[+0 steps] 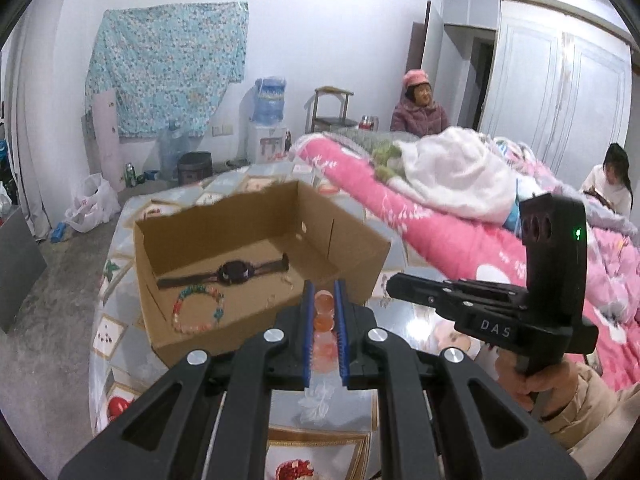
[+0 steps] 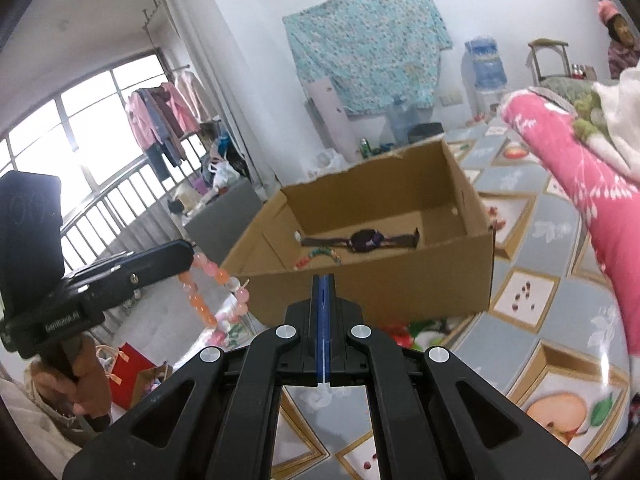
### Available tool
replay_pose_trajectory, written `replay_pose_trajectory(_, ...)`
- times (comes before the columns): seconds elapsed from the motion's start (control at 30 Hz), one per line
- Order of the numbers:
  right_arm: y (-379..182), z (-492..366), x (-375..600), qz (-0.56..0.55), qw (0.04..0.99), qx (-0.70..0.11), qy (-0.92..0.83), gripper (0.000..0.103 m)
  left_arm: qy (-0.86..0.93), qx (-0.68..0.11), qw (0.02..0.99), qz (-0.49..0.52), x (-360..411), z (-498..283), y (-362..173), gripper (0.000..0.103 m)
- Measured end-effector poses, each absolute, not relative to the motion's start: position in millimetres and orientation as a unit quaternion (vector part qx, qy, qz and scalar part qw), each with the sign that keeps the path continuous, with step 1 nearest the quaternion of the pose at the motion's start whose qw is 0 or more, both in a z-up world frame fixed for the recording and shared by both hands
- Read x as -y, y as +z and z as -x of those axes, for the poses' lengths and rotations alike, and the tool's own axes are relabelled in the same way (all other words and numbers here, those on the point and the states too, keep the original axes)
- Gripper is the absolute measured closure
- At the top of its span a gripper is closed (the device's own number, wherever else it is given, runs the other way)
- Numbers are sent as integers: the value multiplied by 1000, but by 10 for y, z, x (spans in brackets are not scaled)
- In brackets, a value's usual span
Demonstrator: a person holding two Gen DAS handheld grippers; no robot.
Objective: Organize jewelry
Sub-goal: 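Lift the pink bead bracelet with the left gripper toward the box, then lower the bracelet into the box and open the left gripper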
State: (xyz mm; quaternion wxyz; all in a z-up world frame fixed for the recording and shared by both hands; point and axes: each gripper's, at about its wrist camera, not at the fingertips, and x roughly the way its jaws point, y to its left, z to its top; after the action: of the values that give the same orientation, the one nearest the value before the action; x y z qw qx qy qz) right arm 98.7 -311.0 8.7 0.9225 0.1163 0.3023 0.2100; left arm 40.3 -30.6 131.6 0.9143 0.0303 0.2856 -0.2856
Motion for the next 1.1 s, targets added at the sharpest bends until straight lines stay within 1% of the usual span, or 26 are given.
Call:
replay_pose_trajectory(0.3,444,-1343,3474,-119,934,-264,210,103,-233,-240,942,-39,94,-609,1689,93)
replay_pose_trajectory(0.47,495,-1669,3508,-115,933,-266,213,103,-212,-247,945,-33,-109,-872,1713,93)
replay_pose_trajectory(0.67,369,-1985,3452,-114,926,-287,220,103,-223,-282,933,1,-164,-1244,1518,93)
replay_pose_trajectory(0.93,112,-2267,3466,-121,912,-325,218,103,-240,-374,896,21,-21,-1781,1034,93)
replay_pose_trajectory(1.1,10,-2381,3550,-132,908,-335,214,103,-247,-408,878,27,78,-1979,803,93)
